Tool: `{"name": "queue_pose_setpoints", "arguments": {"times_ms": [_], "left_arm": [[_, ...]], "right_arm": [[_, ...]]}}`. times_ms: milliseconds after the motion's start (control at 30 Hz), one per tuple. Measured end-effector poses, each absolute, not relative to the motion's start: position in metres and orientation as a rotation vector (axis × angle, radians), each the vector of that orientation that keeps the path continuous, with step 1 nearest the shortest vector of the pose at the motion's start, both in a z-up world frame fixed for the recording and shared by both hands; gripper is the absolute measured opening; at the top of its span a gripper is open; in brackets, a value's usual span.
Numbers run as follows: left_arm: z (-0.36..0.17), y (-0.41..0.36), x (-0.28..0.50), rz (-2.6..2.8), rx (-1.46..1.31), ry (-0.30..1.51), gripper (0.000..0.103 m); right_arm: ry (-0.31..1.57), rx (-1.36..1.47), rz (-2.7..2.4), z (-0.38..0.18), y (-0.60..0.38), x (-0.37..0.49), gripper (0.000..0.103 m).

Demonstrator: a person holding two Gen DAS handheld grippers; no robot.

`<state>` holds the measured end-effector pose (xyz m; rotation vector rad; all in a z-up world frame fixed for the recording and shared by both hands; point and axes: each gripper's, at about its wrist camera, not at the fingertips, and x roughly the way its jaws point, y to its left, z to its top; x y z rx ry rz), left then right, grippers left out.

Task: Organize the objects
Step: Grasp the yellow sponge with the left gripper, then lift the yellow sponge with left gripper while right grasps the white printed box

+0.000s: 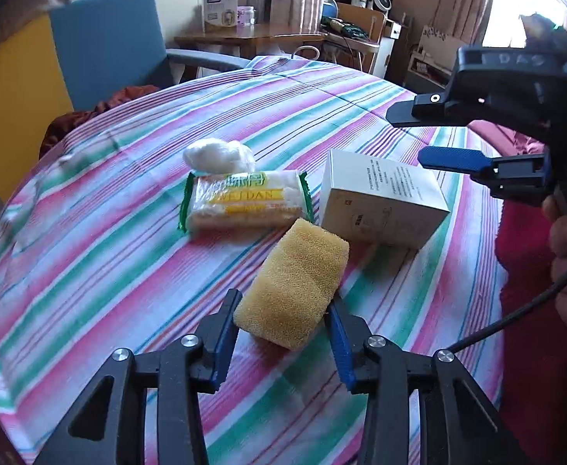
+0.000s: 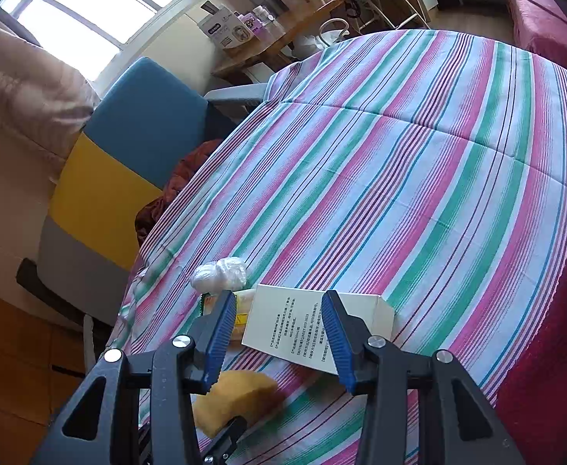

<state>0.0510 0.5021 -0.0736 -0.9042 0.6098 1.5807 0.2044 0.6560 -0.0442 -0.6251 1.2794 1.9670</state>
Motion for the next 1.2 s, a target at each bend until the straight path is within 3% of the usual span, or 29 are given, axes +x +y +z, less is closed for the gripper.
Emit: {"name": "queue_pose_setpoints", "arguments": {"times_ms": [233,467,600,667,733,1200], "left_arm": [[-0.067,0.441,0.045,1.661,-0.957,0.579,0.042],[-0.060,0.378,0.033,1.727,-1.023,0.486,0.043],[-0.051,0.347,0.029,1.760,-1.032,0.438,0.043],[-0.047,0.336,0.028,1.773,-1.037,0.416,0.043],[-0.042,0.324,0.027,1.783,-1.035,0.395,0.043],[-0.023,0.270,0.018,1.863,-1.052,0.266,0.043]], "right_arm": [[1.181,-0.757,2.003,-0.040,0.652,0.185,0.046],[0.735,-1.100,2.157,-0.025,0.655,0.149,0.048],[0.590,-1.309,2.185,-0.040,0.660,0.137,0.050],[0.537,-1.368,2.183,-0.045,0.660,0.134,0.069],[0.510,-1.404,2.199,-0.046,0.659,0.130,0.074],[0.460,-1.531,2.175,-0.058,0.640,0.111,0.077]]}}
